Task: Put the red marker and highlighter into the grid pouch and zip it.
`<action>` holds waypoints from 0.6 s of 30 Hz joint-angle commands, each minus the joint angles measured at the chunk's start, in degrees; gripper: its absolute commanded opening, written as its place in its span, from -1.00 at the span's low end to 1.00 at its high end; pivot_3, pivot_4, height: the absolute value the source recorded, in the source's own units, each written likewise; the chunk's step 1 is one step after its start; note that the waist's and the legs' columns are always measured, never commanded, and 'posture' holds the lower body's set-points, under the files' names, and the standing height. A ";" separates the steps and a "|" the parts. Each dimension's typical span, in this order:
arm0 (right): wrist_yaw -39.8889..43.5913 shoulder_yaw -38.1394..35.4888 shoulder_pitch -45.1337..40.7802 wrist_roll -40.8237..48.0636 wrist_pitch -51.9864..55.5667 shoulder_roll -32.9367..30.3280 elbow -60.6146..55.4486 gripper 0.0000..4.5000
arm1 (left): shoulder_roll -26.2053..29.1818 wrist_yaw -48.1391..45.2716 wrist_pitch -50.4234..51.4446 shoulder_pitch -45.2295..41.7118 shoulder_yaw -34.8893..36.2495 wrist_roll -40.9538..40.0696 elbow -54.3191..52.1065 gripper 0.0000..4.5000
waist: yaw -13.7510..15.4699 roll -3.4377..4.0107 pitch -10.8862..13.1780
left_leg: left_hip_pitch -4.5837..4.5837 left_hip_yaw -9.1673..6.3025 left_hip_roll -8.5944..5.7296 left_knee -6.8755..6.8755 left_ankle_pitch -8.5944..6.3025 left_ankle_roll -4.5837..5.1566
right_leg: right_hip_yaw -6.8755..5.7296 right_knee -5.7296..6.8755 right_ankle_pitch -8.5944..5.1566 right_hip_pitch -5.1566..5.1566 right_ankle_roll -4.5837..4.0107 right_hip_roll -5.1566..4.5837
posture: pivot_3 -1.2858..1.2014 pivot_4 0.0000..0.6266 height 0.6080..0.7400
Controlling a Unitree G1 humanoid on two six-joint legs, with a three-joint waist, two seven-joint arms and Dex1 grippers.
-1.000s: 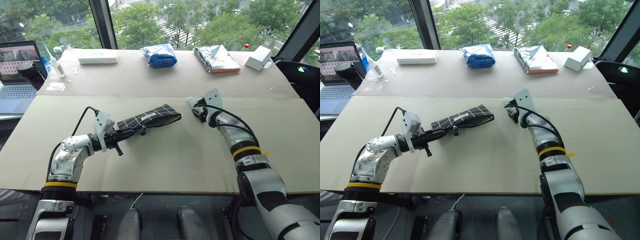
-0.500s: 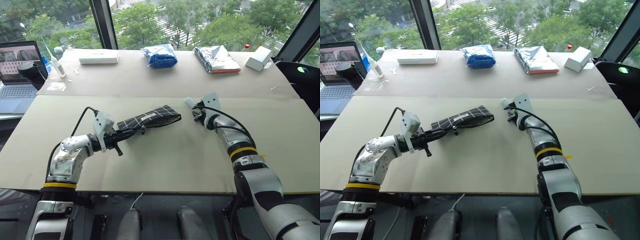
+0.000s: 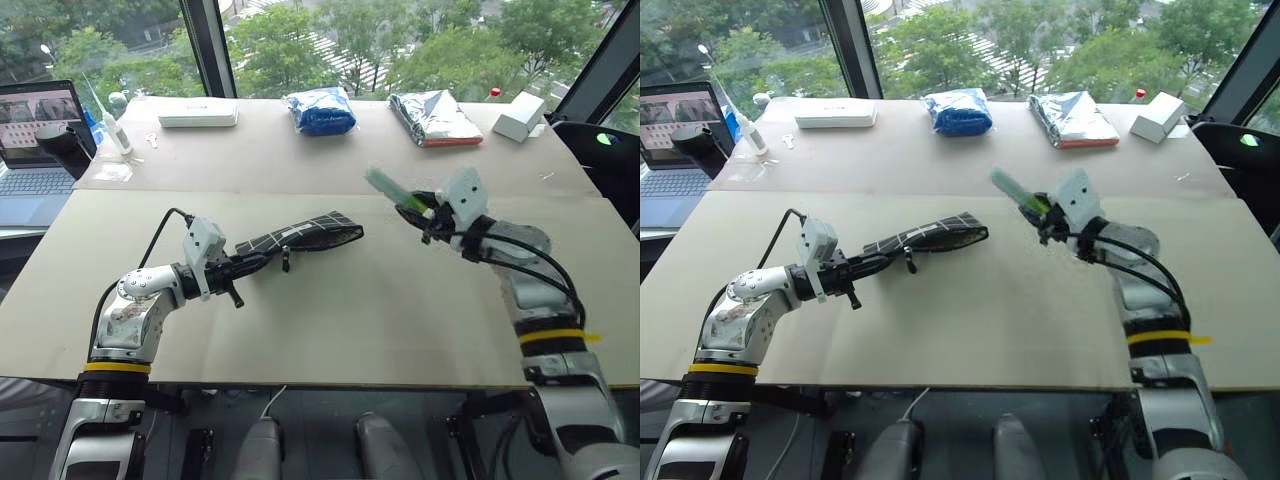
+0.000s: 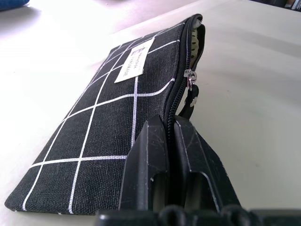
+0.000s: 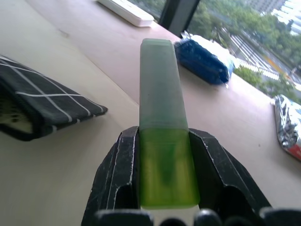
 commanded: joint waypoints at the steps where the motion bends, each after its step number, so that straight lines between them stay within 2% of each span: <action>1: 6.21 -1.04 3.07 5.35 6.00 -3.70 -9.41 -0.52 | 0.39 -0.50 -0.25 -0.53 0.58 -0.72 -1.14 -1.00 | 0.00 0.00 0.00 | 0.00 0.00 0.00 0.00 0.00 0.00 | 0.00 0.00 0.00 0.00 0.00 0.00 | 0.03 -0.52 1.00; 5: 8.89 -1.72 5.67 8.74 11.11 -6.07 -15.07 -0.52 | 0.11 -0.83 -0.66 -0.73 0.26 -0.52 -0.47 -1.00 | -0.16 0.00 0.00 | 0.00 0.01 0.01 0.00 0.00 0.00 | 0.02 0.01 0.00 -0.03 0.00 0.01 | 0.03 -0.52 1.00; 18: 7.97 4.85 4.93 1.15 6.84 -4.31 -13.34 -0.52 | -0.53 -1.35 -1.10 -1.10 -0.53 -0.21 0.10 -1.00 | 0.31 -0.02 0.01 | -0.01 0.02 0.00 0.04 0.00 0.00 | 0.02 0.00 -0.01 -0.02 0.01 0.00 | 0.03 -0.52 1.00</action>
